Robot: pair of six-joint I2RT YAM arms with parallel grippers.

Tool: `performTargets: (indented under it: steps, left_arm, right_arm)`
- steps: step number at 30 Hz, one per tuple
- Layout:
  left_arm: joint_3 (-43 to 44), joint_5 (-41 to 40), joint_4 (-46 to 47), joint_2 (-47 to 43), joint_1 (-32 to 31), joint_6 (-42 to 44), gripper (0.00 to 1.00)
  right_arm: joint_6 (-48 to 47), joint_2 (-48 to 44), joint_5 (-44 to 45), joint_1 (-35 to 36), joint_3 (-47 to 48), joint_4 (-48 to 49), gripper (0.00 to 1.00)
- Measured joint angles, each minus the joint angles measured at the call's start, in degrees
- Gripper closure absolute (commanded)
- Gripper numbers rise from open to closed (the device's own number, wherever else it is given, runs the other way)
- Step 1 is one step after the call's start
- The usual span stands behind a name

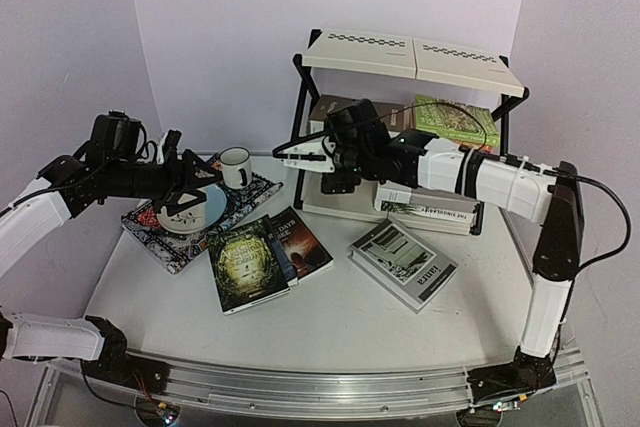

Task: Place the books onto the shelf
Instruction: Place the book on the shelf, then adjust the book at the center of the board.

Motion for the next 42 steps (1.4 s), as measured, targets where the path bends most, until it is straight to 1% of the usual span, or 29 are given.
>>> performTargets:
  steps: [3,8,16,21,29,33,38,42]
  left_arm:
    - [-0.56,-0.35,0.0,-0.29,0.0,0.08,0.29]
    - [-0.77,-0.99,-0.11,-0.91,0.0,0.1,0.3]
    - [-1.05,-1.41,0.08,-1.92,0.0,0.1,0.3]
    - [-1.83,-1.39,0.09,-1.95,0.0,0.06,0.3]
    - [-3.02,-1.2,0.61,-2.26,0.0,-0.23,0.3]
    - [-4.13,-0.83,1.78,-3.03,0.0,-0.71,0.3]
    - [-6.08,-0.23,3.79,-3.24,0.0,-1.84,0.3]
    - [-7.37,0.23,5.18,-3.24,0.0,-2.5,0.3]
  right_arm:
    - [2.86,-3.71,0.18,2.81,-3.33,0.23,0.02]
    - [11.47,-12.4,-1.28,6.59,-11.18,0.41,0.02]
    - [30.77,-26.75,-8.79,6.46,-25.19,3.64,0.02]
    - [42.58,-32.1,-13.08,6.39,-34.85,9.7,0.02]
    - [57.47,-37.72,-16.94,6.39,-52.18,26.21,0.02]
    - [63.06,-38.7,-17.0,6.39,-61.74,40.89,0.02]
    - [66.94,-37.88,-15.49,6.39,-72.28,59.2,0.02]
    - [67.42,-33.84,-13.89,6.39,-76.65,68.49,0.02]
